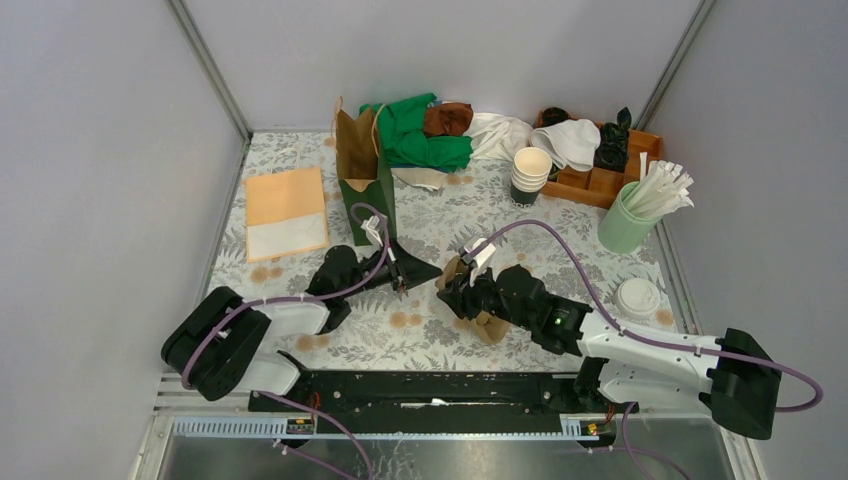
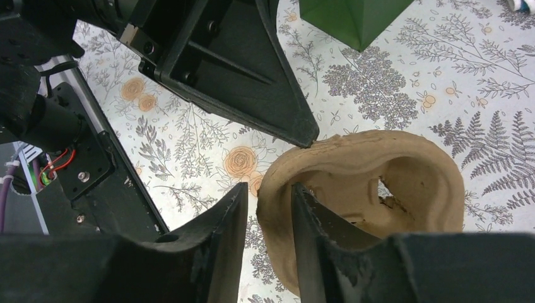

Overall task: Pack the takeout coffee
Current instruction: Pick up the cup tray from the cup tray.

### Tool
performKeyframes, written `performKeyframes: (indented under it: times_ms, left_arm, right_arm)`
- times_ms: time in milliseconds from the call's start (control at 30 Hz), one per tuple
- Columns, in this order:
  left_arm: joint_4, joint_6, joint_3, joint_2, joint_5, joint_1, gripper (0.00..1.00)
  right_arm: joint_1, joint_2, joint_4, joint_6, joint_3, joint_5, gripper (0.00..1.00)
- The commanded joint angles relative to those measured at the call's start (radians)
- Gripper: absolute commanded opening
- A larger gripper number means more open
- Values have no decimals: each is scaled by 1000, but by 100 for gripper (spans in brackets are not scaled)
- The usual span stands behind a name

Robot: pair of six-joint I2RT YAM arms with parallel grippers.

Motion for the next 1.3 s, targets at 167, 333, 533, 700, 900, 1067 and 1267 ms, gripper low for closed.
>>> performKeyframes:
  times_ms: [167,333,533,700,900,1067,1267]
  left_arm:
    - [-208,148,77,-99,-1,-4,0]
    - [-293,185,100,-141,-18,-5,0]
    - [-321,196,106,-156,-23,-5,0]
    - [-321,195,107,-160,-23,-5,0]
    - [-328,195,112,-164,-22,-5,0]
    - [-335,193,112,-179,-26,-5,0]
    - [-352,197,114,-193,-31,-5,0]
  right_arm:
    - [7,42,-13,15,101,-13,46]
    - [6,64,-44,49,128,9,56]
    - [7,66,-87,92,153,36,60]
    - [7,58,-149,118,192,87,58]
    - [7,63,-181,132,221,112,51]
    - [7,106,-243,144,273,131,50]
    - [7,129,-311,176,303,169,48]
